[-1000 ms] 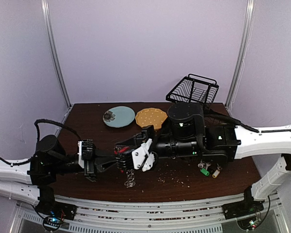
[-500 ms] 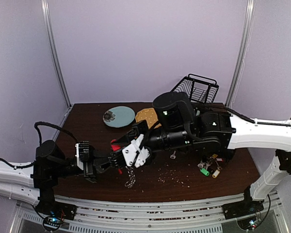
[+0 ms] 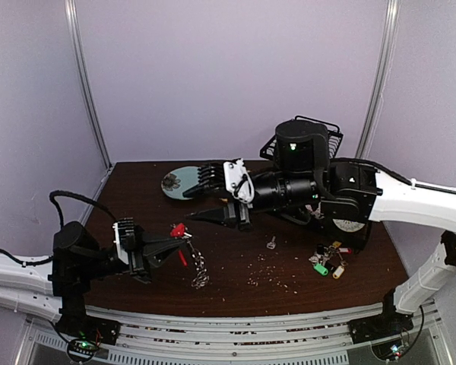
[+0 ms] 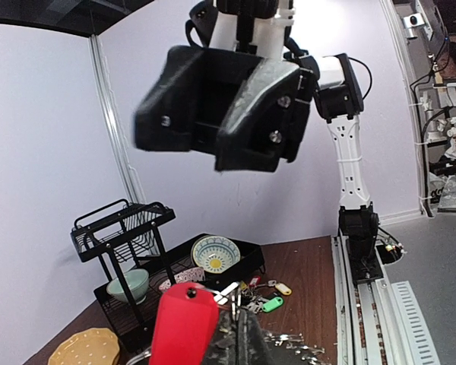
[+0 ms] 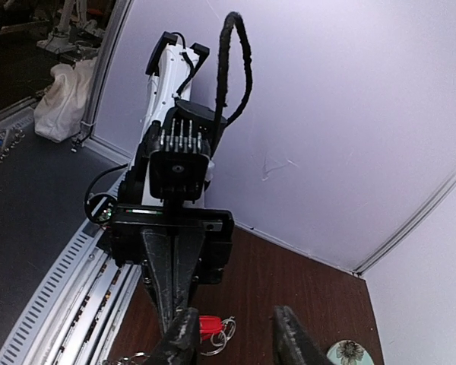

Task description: Put the keys on the keyring

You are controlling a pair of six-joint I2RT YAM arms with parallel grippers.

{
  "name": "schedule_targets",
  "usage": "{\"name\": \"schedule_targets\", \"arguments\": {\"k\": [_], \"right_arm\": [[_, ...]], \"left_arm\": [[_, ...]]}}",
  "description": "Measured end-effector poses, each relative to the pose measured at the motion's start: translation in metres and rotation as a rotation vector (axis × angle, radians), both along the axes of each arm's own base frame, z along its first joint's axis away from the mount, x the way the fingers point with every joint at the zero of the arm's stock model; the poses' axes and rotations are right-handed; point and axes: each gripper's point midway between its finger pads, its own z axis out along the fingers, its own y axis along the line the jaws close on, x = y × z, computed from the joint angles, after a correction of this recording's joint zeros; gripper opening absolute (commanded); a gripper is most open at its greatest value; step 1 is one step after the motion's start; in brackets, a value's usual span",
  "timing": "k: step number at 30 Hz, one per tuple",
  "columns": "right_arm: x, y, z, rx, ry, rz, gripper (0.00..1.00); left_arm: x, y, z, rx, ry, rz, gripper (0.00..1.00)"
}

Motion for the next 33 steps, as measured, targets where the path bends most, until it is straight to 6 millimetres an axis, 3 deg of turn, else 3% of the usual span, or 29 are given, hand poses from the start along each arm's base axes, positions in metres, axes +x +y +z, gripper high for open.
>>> {"name": "schedule_targets", "arguments": {"k": [5, 12, 33], "right_arm": [[-0.012, -0.011, -0.017, -0.006, 0.145, 0.007, 0.2], [-0.018, -0.017, -0.07, -0.047, 0.3, -0.013, 0.16], [-0.006, 0.006, -0.068, 0.018, 0.339, -0.03, 0.16]], "left_arm": [[0.003, 0.003, 0.002, -0.015, -0.003, 0.021, 0.0], [0.003, 0.008, 0.007, -0.047, -0.009, 0.032, 0.0], [0.0, 0.01, 0.014, -0.08, -0.014, 0.021, 0.0]]}}
